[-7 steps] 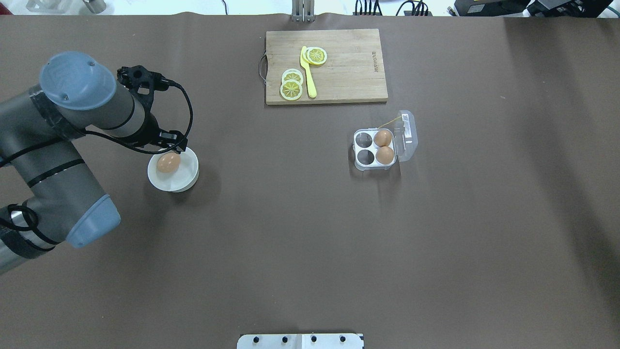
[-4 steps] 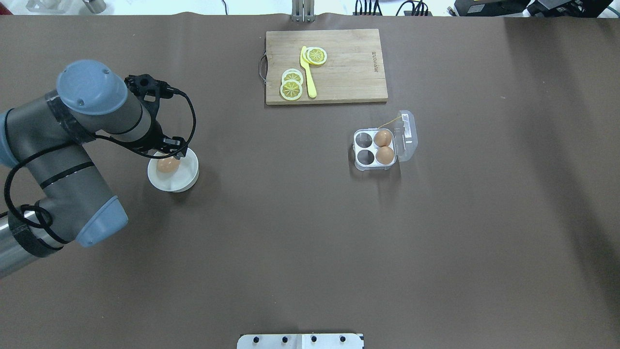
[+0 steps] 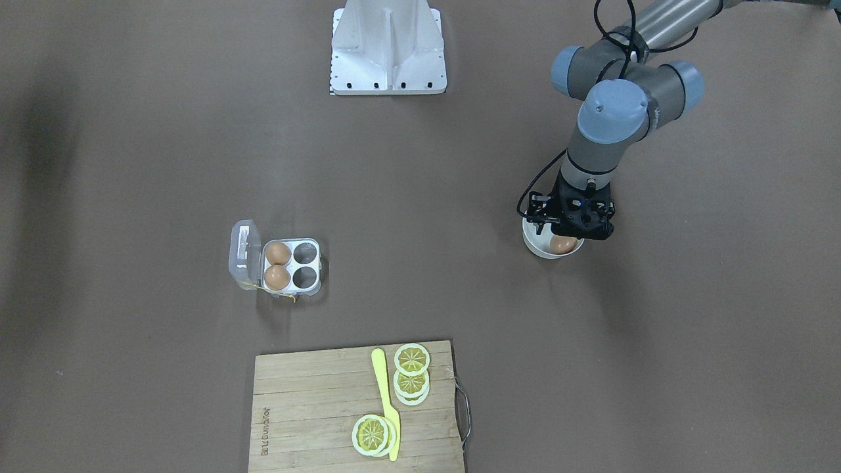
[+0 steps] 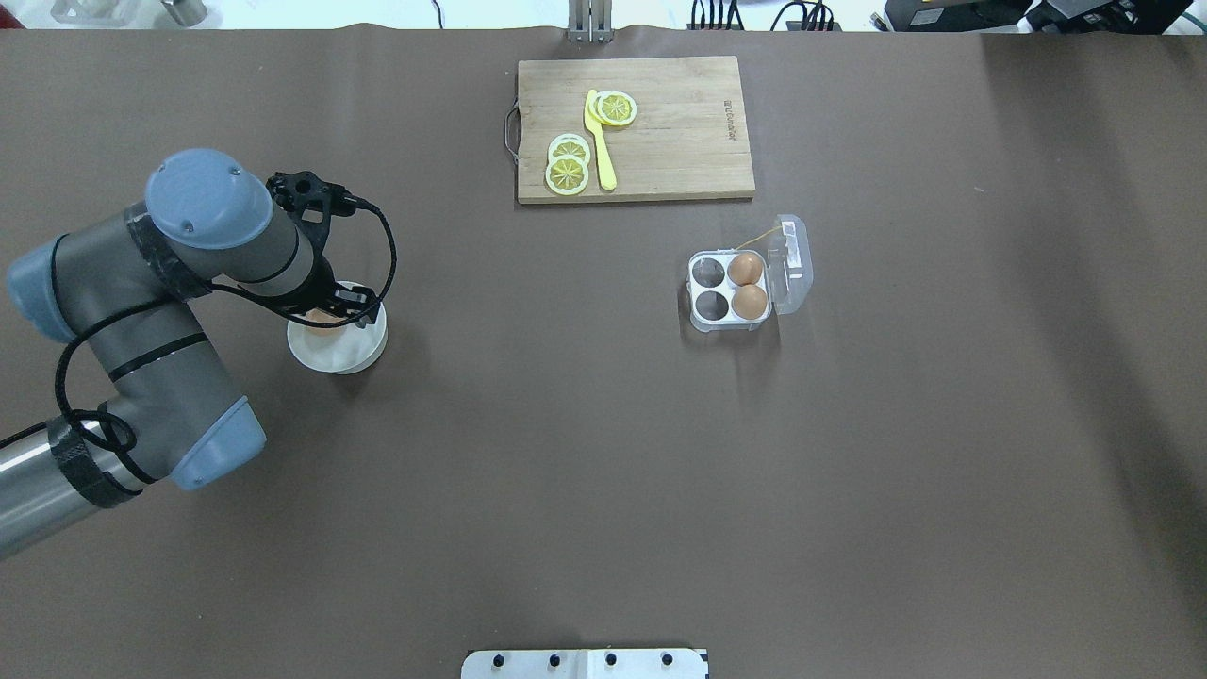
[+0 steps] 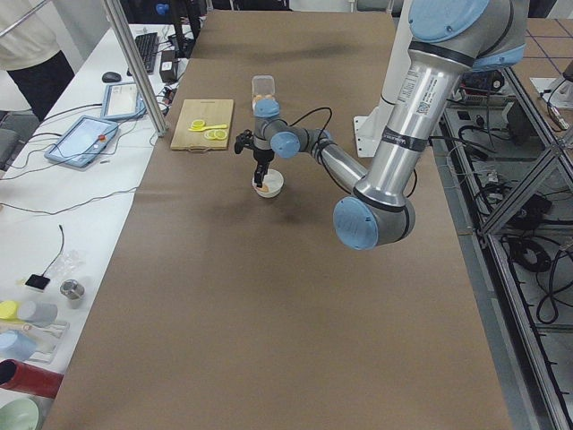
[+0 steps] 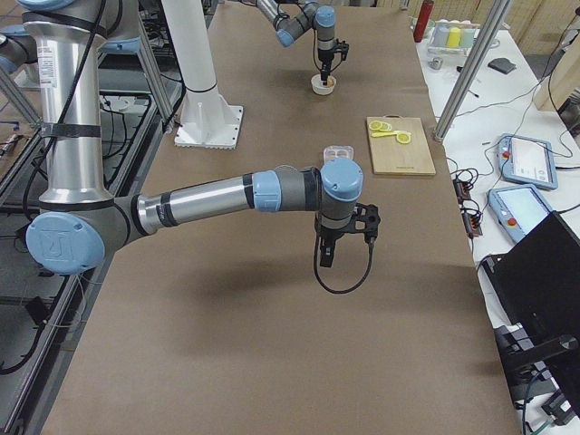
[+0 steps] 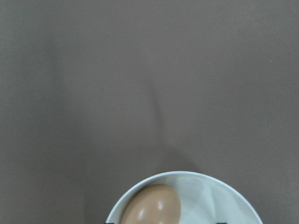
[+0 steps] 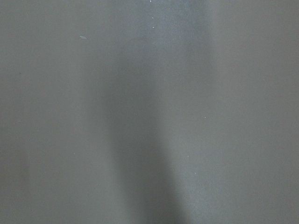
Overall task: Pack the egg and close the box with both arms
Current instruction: 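Lower the left gripper into the bowl around the brown egg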
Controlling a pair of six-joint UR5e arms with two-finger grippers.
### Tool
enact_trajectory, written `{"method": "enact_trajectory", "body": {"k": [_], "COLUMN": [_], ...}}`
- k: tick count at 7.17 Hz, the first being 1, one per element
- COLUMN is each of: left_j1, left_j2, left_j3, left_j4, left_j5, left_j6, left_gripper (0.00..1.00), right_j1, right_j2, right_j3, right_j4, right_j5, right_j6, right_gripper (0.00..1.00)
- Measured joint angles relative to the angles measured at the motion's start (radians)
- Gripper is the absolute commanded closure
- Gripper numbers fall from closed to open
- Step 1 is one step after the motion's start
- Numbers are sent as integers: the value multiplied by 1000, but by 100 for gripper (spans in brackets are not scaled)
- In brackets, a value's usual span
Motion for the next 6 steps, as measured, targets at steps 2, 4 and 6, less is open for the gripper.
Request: {"method": "enact_trajectory", "body": {"k": [2, 4, 6], "left_j1": [8, 14, 17], "left_j2": [0, 0, -1], "left_j3": [4, 9, 19], "left_j4": [-2, -2, -3], "left_j5": [-1, 0, 1], "left_j6": [-1, 1, 3], "left_gripper": [21, 21, 21], "right_j1": [0, 0, 0], "right_j2": [0, 0, 0], "right_j3": [-1, -1, 0], "right_j4": [-1, -1, -1], "right_j5": [-1, 0, 1], "right_j6": [0, 0, 0], "right_gripper": [0, 0, 0]}}
